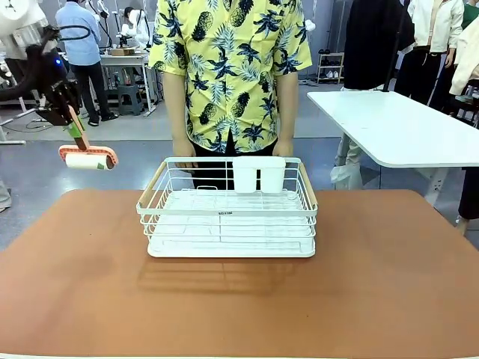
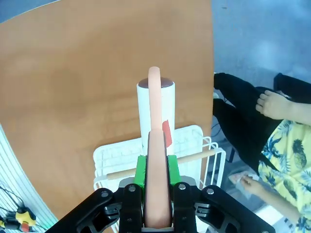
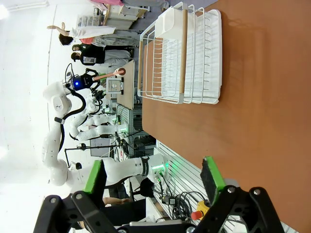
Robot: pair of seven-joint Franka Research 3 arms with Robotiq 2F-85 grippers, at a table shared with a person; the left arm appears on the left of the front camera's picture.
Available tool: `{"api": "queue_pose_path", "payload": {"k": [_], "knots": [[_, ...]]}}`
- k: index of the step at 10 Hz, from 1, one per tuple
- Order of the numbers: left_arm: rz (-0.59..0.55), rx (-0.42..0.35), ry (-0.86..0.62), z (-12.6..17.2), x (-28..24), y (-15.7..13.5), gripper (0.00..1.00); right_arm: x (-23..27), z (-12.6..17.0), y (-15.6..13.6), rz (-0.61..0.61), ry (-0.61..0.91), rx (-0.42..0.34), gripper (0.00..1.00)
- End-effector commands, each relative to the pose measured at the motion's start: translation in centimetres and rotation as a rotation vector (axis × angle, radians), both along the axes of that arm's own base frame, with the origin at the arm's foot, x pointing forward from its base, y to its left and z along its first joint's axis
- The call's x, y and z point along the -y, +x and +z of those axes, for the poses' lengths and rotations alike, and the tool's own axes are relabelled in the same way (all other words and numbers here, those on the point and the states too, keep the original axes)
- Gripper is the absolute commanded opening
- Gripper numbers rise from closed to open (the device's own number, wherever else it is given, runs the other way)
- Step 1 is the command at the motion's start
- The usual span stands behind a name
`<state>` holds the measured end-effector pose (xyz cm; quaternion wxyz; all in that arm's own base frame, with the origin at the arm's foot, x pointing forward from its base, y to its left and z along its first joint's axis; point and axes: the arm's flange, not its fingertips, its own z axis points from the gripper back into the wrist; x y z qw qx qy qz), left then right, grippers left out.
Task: Clean the table.
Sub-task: Place the Lint Roller down when the Dish drying rack is positioned in the middle of the table.
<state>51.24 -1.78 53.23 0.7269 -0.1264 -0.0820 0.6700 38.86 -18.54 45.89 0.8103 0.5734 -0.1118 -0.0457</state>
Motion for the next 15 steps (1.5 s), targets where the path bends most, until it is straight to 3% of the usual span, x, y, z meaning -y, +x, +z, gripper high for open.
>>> {"api": "queue_pose_path", "payload": {"k": [1, 5, 9, 11, 13, 15], "knots": [[0.003, 0.071, -0.008, -1.6, 0.2, 1.1, 0.21, 0.0, 0.4, -0.1, -0.002, 0.006, 0.001, 1.00], [-0.010, 0.187, -0.035, -6.7, -1.3, 1.2, 0.21, 0.0, 0.4, -0.1, -0.002, 0.006, 0.001, 1.00], [-0.040, 0.205, -0.043, -11.7, -1.4, 1.7, 0.21, 0.0, 0.4, -0.1, -0.002, 0.006, 0.001, 1.00], [-0.040, 0.261, -0.049, -14.3, -1.6, 1.8, 0.21, 0.0, 0.4, -0.1, -0.002, 0.006, 0.001, 1.00], [-0.052, 0.238, -0.066, -16.6, -1.7, 1.6, 0.21, 0.0, 0.4, -0.1, -0.002, 0.006, 0.001, 1.00], [-0.048, 0.281, -0.066, -17.8, -1.9, 1.1, 0.21, 0.0, 0.4, -0.1, -0.002, 0.006, 0.001, 1.00]]}}
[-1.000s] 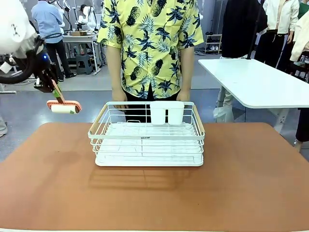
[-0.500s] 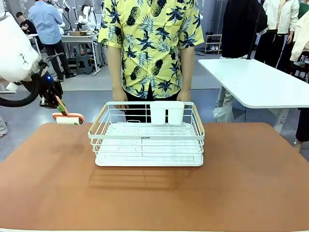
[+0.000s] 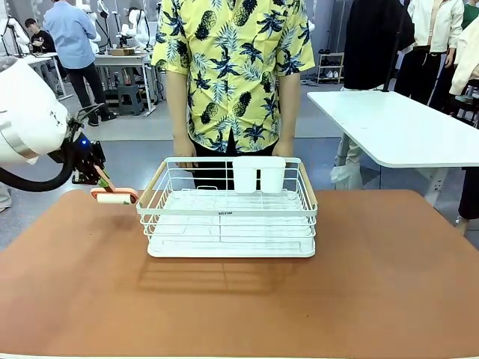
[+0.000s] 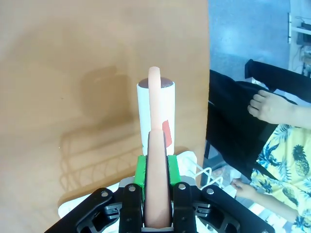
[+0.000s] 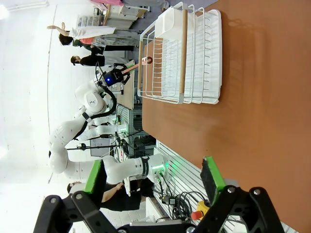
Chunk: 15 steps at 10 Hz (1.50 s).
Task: Clean the table.
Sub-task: Place the Lint Roller down when the Dish drying rack is positioned in the middle of the table.
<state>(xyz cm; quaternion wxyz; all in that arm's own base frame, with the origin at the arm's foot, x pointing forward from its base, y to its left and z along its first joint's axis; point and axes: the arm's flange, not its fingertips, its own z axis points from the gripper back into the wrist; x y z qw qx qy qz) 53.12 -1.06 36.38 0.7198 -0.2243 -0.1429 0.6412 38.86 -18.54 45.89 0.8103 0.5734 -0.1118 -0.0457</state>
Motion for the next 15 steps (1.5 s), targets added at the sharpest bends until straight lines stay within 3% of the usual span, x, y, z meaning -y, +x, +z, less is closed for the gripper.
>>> {"api": "queue_pose_path", "payload": {"k": [1, 7, 8, 9, 10, 11, 12, 13, 15], "knots": [[-0.009, 0.055, -0.001, -1.5, -1.4, -0.9, 0.21, 0.0, 0.4, -0.1, -0.002, 0.006, 0.001, 1.00], [-0.001, -0.018, 0.017, -4.4, -1.2, -1.3, 0.21, 0.0, 0.4, -0.1, -0.002, 0.006, 0.001, 1.00], [-0.004, -0.041, 0.023, -4.6, -1.2, -1.3, 0.48, 0.0, 0.4, -0.1, -0.002, 0.006, 0.001, 1.00], [-0.005, -0.043, 0.030, -4.4, -1.1, -1.4, 0.57, 0.0, 0.4, -0.1, -0.002, 0.006, 0.001, 1.00], [-0.001, -0.040, 0.027, -3.9, -1.0, -1.6, 0.84, 0.0, 0.4, -0.1, -0.002, 0.006, 0.001, 1.00], [0.005, -0.044, 0.022, -3.3, -0.9, -2.0, 0.92, 0.0, 0.4, -0.1, -0.002, 0.006, 0.001, 1.00], [0.014, -0.108, 0.014, -2.8, -0.6, -2.4, 0.68, 0.0, 0.4, -0.1, -0.002, 0.006, 0.001, 1.00], [0.005, -0.125, 0.023, -1.7, -0.1, -3.5, 1.00, 0.0, 0.4, -0.1, -0.002, 0.006, 0.001, 1.00], [0.001, -0.212, 0.012, -0.5, 0.6, -5.1, 1.00, 0.0, 0.4, -0.1, -0.002, 0.006, 0.001, 1.00]]}}
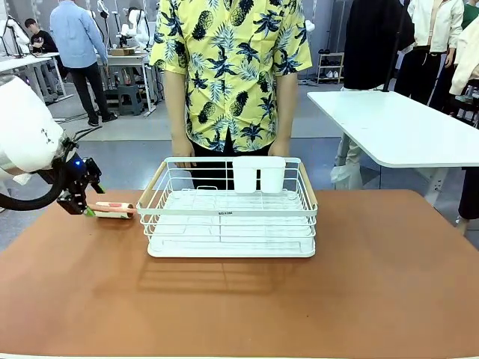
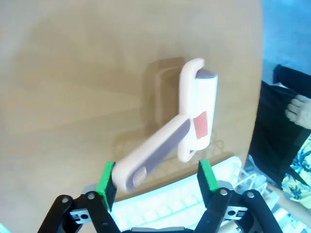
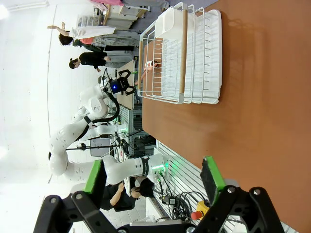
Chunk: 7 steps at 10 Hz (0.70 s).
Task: Clean the table.
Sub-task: Place the Lint Roller down when the Dish drying rack is positioned in the middle of the table.
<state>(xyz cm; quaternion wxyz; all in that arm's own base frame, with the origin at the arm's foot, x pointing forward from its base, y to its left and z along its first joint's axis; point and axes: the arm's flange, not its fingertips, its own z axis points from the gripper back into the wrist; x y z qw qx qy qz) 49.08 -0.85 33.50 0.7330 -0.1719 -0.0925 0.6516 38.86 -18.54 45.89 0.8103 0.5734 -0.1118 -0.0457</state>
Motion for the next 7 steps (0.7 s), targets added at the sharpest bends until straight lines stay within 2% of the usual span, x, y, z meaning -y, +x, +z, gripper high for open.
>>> {"api": "queue_pose_path", "payload": {"k": [1, 4, 7], "knots": [[0.018, -0.097, 0.019, 3.0, 1.2, -1.8, 1.00, 0.0, 0.4, -0.1, -0.002, 0.006, 0.001, 1.00], [0.050, -0.124, 0.105, 5.3, 2.2, -2.9, 1.00, 0.0, 0.4, -0.1, -0.002, 0.006, 0.001, 1.00], [0.071, -0.123, 0.070, 6.3, 2.4, -2.6, 1.00, 0.0, 0.4, -0.1, -0.002, 0.006, 0.001, 1.00]]}}
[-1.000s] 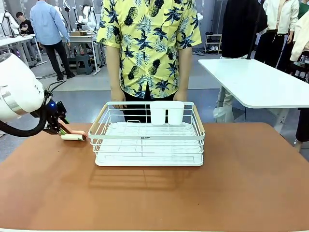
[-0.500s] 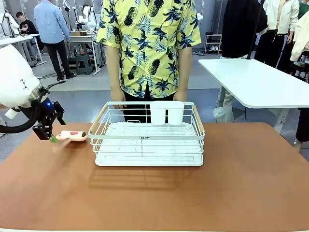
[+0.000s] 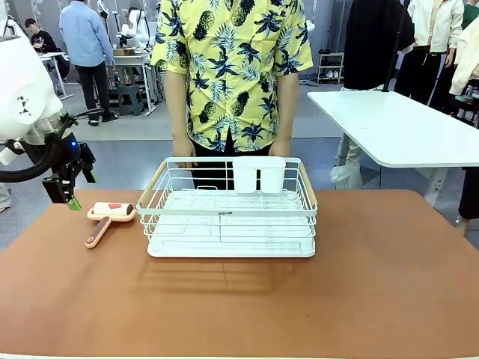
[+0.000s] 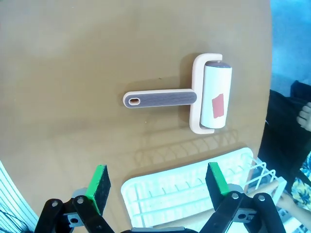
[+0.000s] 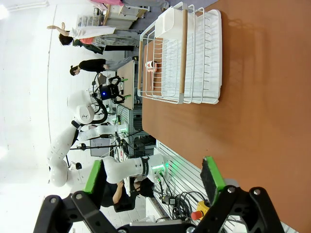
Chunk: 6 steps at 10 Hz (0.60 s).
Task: Clean the table.
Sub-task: Place the Lint Roller down when the Dish drying rack is positioned in the middle of the table.
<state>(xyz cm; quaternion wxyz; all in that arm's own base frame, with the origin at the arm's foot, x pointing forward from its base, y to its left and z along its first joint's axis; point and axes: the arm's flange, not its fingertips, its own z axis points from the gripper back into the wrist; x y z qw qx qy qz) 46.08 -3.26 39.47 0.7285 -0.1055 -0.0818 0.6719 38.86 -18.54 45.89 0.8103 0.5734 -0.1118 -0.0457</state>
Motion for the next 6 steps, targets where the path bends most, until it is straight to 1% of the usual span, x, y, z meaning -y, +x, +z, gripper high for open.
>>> {"api": "queue_pose_path", "payload": {"k": [1, 6], "knots": [[-0.005, -0.003, 0.004, -0.35, -0.16, -0.05, 1.00, -0.02, 0.37, -0.10, -0.002, 0.006, 0.001, 1.00], [-0.005, -0.003, 0.004, -0.35, -0.16, -0.05, 1.00, -0.02, 0.37, -0.10, -0.002, 0.006, 0.001, 1.00]]}}
